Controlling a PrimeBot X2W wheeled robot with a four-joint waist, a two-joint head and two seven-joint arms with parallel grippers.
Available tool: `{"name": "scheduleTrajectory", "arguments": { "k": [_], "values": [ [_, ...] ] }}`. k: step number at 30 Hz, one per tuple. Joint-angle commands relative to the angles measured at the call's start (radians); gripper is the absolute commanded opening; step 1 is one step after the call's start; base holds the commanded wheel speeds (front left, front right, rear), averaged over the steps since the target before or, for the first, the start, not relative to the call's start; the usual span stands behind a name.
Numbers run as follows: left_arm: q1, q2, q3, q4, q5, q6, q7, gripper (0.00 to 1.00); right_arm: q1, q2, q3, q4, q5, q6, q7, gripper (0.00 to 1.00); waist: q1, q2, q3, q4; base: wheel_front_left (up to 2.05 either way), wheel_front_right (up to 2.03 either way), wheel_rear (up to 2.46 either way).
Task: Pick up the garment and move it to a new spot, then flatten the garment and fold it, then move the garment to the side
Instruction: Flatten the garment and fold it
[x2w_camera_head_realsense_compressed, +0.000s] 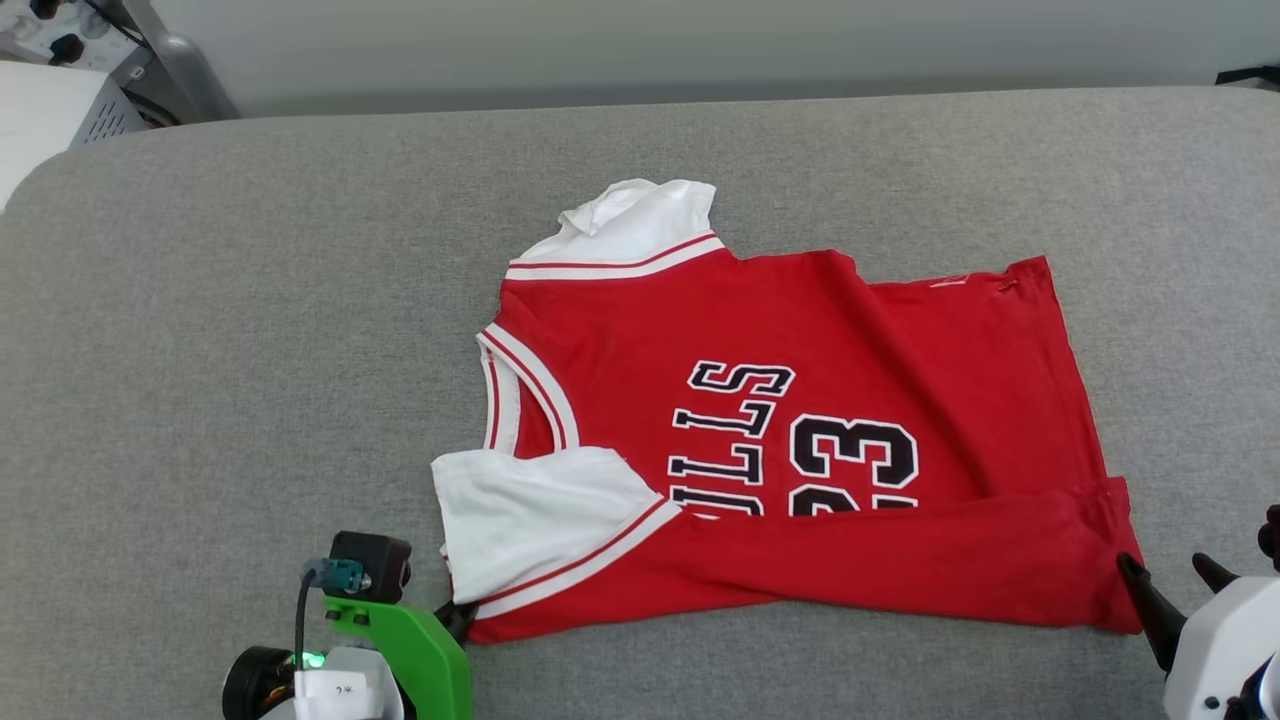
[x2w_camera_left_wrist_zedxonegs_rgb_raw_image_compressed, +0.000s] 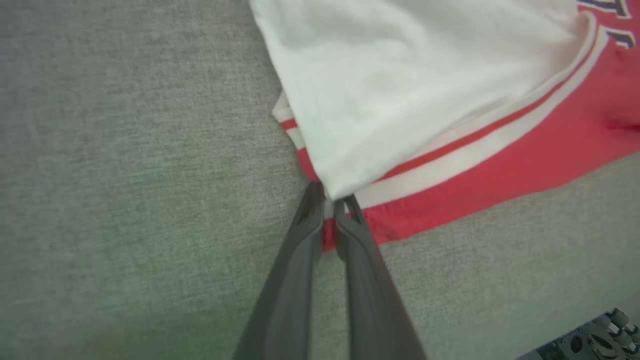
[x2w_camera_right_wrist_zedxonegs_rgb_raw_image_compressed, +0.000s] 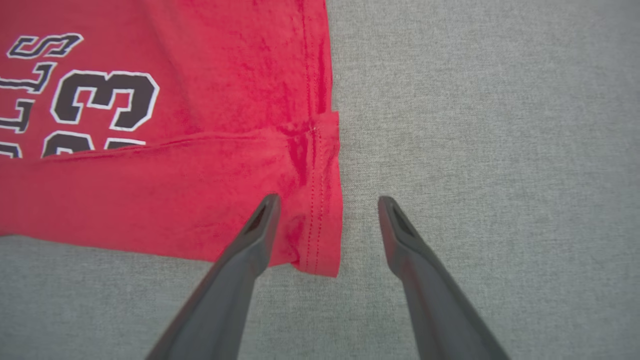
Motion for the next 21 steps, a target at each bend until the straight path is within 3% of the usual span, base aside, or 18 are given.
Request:
{"name": "scheduleTrajectory", "arguments": {
  "k": [1,6,18,19,20,21],
  "values": [
    [0.019,-0.011,-0.022,0.026,-0.003,-0.007,0.009,0.0,0.008,-0.003,0.0,0.012,-0.005,-0.001,-0.005,1.0,0.0,-0.0001,-0.019,0.015,0.0,0.0,0.0],
    [0.014,0.004,-0.027,-0.027,0.014,-0.013,-0.005,0.0,0.027,-0.006,0.002,0.073,-0.002,-0.001,-0.003,1.0,0.0,-0.0001,-0.044,0.041,0.0,0.0,0.0],
    [0.005,0.09,-0.027,-0.227,0.049,0.029,0.047,0.0,-0.022,0.024,-0.005,0.246,-0.001,-0.001,-0.025,1.0,0.0,-0.0001,-0.017,0.079,0.0,0.0,0.0],
    [0.004,0.095,-0.031,-0.232,0.05,0.028,0.054,0.0,-0.03,0.022,-0.001,0.258,0.0,-0.001,-0.025,0.5,0.0,-0.0001,-0.012,0.079,0.0,0.0,0.0],
    [0.003,0.099,-0.034,-0.235,0.052,0.026,0.061,0.0,-0.037,0.02,0.001,0.268,0.0,-0.001,-0.028,0.36,0.0,-0.0001,-0.009,0.078,0.0,0.0,0.0],
    [0.001,0.103,-0.038,-0.238,0.051,0.022,0.068,0.0,-0.046,0.018,0.003,0.278,0.002,-0.001,-0.033,0.0,0.0,-0.0001,-0.005,0.077,0.0,0.0,0.0]
  ]
}}
